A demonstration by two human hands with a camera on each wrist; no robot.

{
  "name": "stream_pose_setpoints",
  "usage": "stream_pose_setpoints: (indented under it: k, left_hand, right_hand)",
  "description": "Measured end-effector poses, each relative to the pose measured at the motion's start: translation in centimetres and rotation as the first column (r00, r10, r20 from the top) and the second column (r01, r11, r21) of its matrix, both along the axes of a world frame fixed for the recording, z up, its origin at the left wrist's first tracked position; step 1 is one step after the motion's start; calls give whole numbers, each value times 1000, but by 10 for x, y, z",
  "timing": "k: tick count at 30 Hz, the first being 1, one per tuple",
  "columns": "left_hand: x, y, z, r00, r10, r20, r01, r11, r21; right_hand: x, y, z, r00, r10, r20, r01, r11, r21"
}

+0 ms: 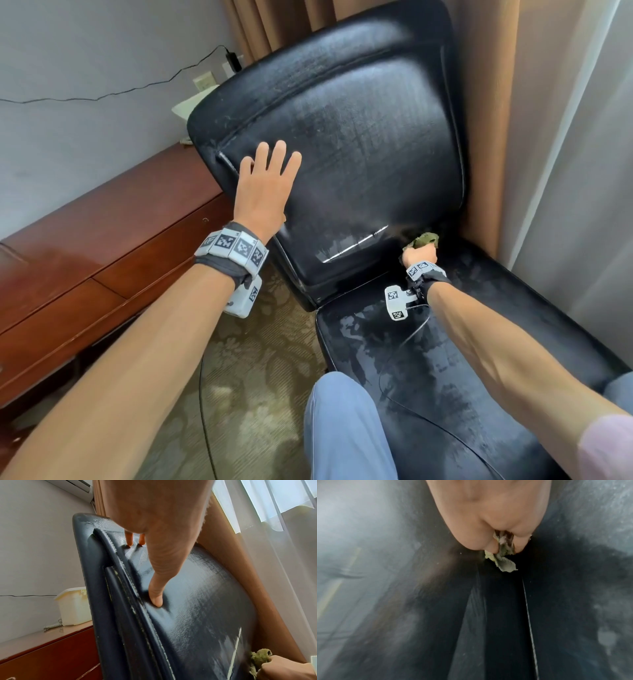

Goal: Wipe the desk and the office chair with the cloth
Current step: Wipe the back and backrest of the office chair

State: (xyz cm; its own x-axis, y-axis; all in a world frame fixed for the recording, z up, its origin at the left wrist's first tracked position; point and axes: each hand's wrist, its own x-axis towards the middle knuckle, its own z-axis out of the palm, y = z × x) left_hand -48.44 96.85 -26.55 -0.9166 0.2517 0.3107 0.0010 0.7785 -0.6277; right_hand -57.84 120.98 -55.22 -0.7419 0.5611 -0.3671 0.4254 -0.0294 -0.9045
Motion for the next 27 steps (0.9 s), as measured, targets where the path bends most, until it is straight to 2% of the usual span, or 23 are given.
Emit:
stream_pose_setpoints:
  k: [3, 5, 6, 8, 11, 16, 18, 22, 26, 27]
  left_hand:
    - [1, -1, -1, 1000, -3, 0, 3, 1000, 3]
    - [-1, 0, 0, 1000, -5, -1, 5, 1000, 4]
    - [-1, 0, 1, 1000, -5, 0, 5, 1000, 1]
    - [-1, 1, 2, 1000, -3, -1, 3, 1000, -5]
    - [1, 0, 0, 1000, -7, -3, 7, 1000, -3]
    - [5, -2, 3, 1000, -23, 7, 23, 1000, 4]
    - [6, -2, 4, 1000, -24, 11, 24, 1000, 1]
    - [7, 1, 6, 1000, -16, 15, 16, 1000, -9]
    - [8, 9, 7, 1000, 11, 29, -11, 1000, 5]
    - [8, 11, 6, 1000, 18, 24, -18, 1000, 10]
  right_hand:
    - [2, -12, -1, 993, 114, 33, -115, 993, 24]
    - [2, -17, -4, 952, 291, 93, -292, 956, 7]
    - [3, -20, -6, 919, 376, 117, -375, 927, -24]
    - [11, -32, -9, 870, 492, 42, -470, 851, -236]
    - [37, -70, -11, 825, 565, -8, -488, 704, -515]
    - [76, -125, -15, 788, 615, 28, -425, 577, -697]
    - [81, -131, -17, 812, 584, 11, -389, 555, -735]
    - [75, -113, -9, 898, 439, 17, -272, 586, -764]
    - [36, -39, 2, 975, 217, 37, -126, 688, -715]
    - [22, -15, 3, 992, 123, 28, -69, 713, -698]
